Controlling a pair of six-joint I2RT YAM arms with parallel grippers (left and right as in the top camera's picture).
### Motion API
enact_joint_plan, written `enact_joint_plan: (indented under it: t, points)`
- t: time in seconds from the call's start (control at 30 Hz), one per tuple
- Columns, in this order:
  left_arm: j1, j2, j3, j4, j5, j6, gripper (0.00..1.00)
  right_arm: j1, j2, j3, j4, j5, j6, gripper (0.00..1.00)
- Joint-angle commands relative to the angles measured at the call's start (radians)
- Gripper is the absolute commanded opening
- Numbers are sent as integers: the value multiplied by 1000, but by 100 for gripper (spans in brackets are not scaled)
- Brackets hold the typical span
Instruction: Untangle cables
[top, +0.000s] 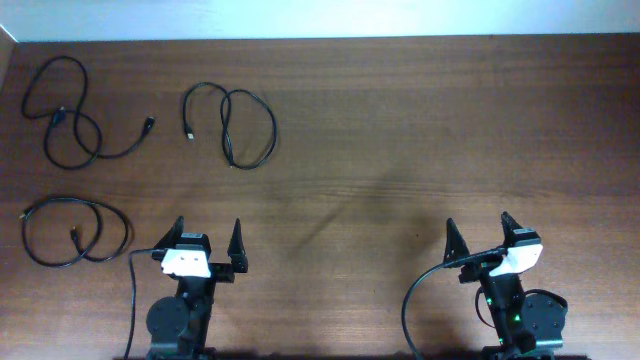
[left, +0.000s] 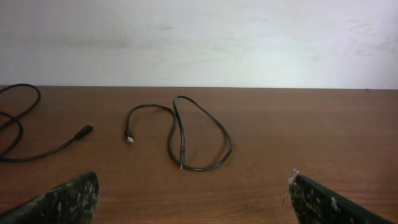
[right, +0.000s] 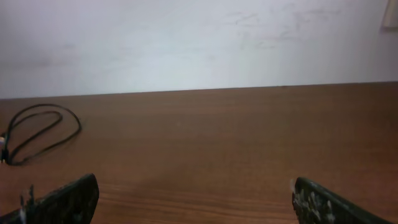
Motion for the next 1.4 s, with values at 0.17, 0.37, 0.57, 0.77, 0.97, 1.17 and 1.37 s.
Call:
enact_joint_plan:
  t: [0.17,0.37,0.57,0.77,0.97,1.17,1.37]
  points:
    - [-6,-7,-3,-6,-7,-9,99,-1,-8,-8,-2,-11,-130,99]
    - [-6,-7,-3,-6,-7,-9,99,-1,-8,-8,-2,-6,-130,98]
    - [-6,-7,-3,-6,-7,-9,99,-1,-8,-8,-2,-6,-130,99]
    - [-6,-7,-3,-6,-7,-9,99,-2,-8,-8,-1,-6,-130,98]
    - [-6,-7,-3,-6,-7,-9,99,-2,-8,-8,-1,-6,-130,99]
    - [-6,-7,-3,-6,-7,-9,99,-2,-8,-8,-1,-6,-130,99]
    - [-6,-7,-3,-6,-7,-9,99,-2,-8,-8,-1,-6,-130,99]
